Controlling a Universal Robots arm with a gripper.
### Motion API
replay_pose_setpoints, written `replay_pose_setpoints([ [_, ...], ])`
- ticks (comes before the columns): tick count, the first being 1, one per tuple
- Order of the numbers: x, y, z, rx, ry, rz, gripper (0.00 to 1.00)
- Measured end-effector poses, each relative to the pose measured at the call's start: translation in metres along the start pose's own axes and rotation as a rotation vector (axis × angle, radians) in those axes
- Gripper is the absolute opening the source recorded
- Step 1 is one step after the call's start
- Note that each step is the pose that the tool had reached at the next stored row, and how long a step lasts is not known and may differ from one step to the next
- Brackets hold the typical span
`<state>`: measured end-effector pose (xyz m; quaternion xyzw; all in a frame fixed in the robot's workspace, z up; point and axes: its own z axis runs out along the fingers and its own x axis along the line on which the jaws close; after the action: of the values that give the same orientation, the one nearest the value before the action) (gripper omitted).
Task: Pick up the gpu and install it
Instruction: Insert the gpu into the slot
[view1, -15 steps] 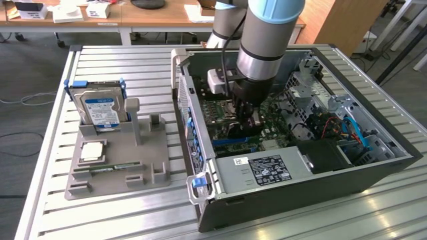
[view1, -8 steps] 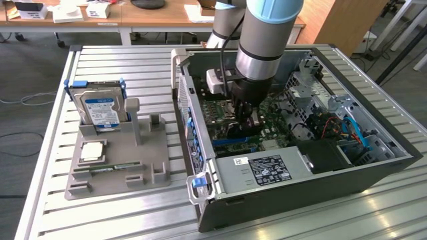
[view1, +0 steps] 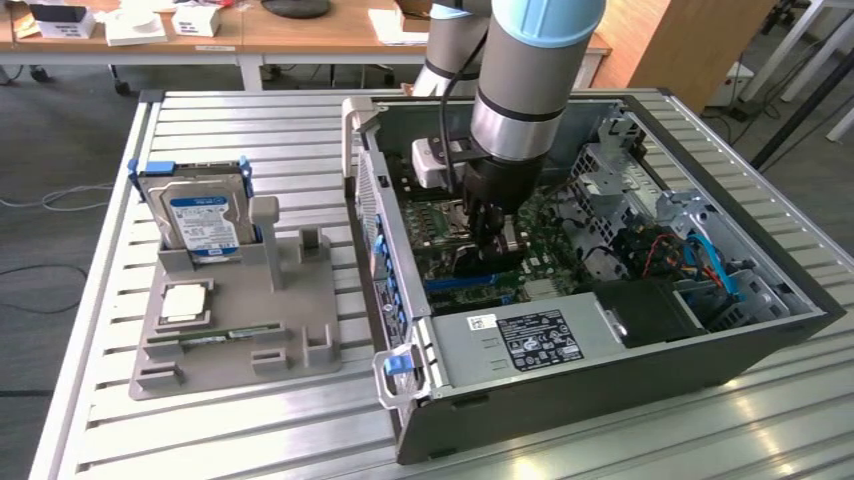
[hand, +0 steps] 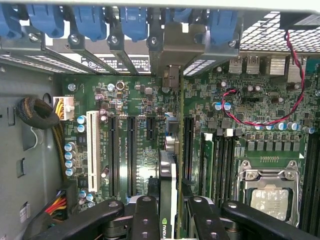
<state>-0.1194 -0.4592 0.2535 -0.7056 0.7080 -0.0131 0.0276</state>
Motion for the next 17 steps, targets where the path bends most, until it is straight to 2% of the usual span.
replay_pose_setpoints([
  [17, 0.0014, 0.0001, 0.0009, -0.0001, 0.0001, 0.0, 0.27],
])
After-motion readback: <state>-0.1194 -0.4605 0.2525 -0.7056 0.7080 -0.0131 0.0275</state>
